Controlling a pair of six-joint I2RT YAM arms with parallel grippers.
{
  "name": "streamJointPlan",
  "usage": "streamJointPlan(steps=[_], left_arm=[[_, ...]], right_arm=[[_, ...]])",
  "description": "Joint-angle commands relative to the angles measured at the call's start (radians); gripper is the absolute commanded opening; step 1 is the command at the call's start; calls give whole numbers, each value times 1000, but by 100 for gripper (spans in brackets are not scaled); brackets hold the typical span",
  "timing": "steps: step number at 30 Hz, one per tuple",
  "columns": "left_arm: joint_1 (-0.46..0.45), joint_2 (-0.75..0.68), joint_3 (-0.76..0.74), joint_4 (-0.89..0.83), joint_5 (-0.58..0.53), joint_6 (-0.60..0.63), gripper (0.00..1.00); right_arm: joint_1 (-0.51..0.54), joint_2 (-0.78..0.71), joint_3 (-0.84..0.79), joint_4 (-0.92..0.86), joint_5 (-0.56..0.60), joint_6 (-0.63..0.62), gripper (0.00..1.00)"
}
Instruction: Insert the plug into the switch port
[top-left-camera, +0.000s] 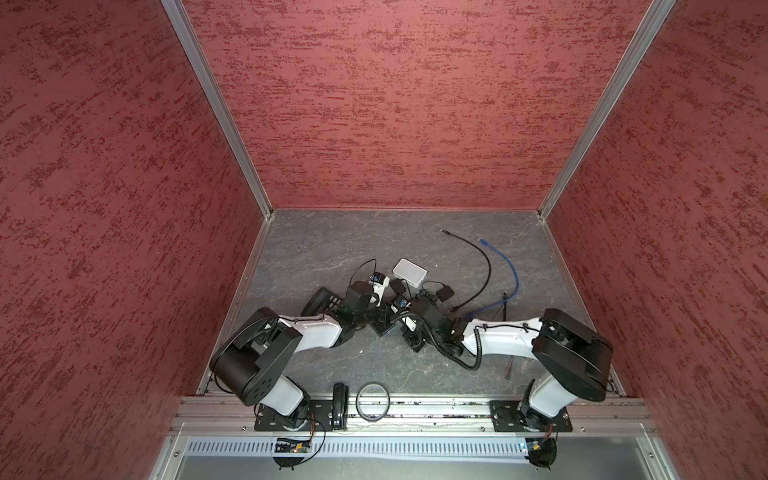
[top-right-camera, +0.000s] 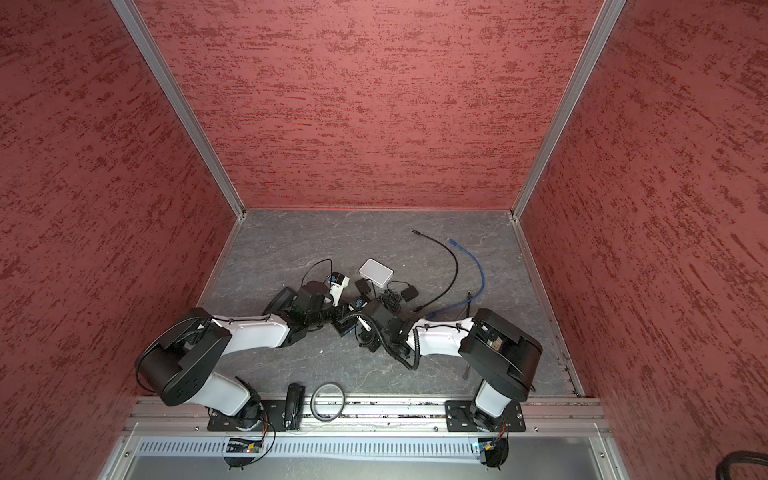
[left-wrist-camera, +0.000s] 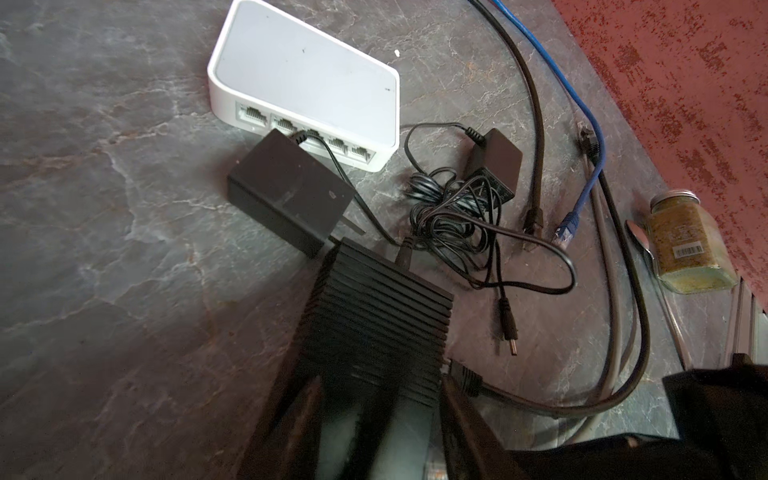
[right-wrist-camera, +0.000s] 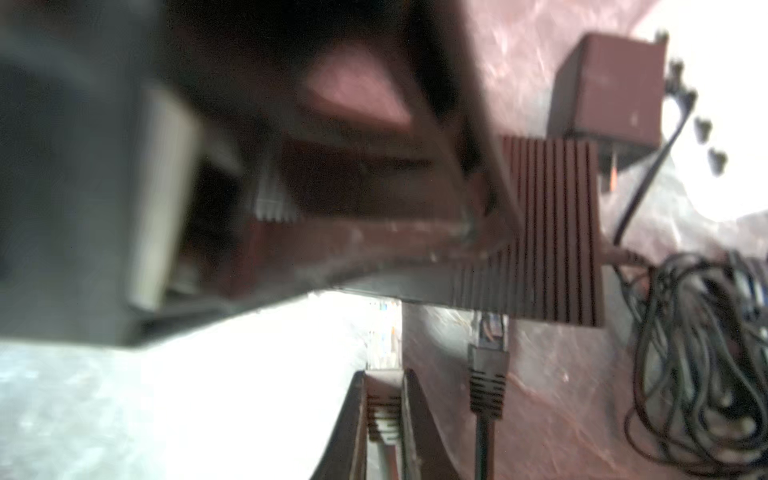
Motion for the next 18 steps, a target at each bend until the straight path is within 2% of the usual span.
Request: streamJointPlan(steps=[1,8,18], left_arm=[[16,-33,-14,-106,-27,35,47],[28,-70,-28,-118,-48,57,47],[60,-59,44,-165,-74,148,47]], right_arm=[[7,-25,-10,74,-2,15,5],[6,-6,-16,80,-11,20,5],[8,-7,-39,67,-41,27,5]])
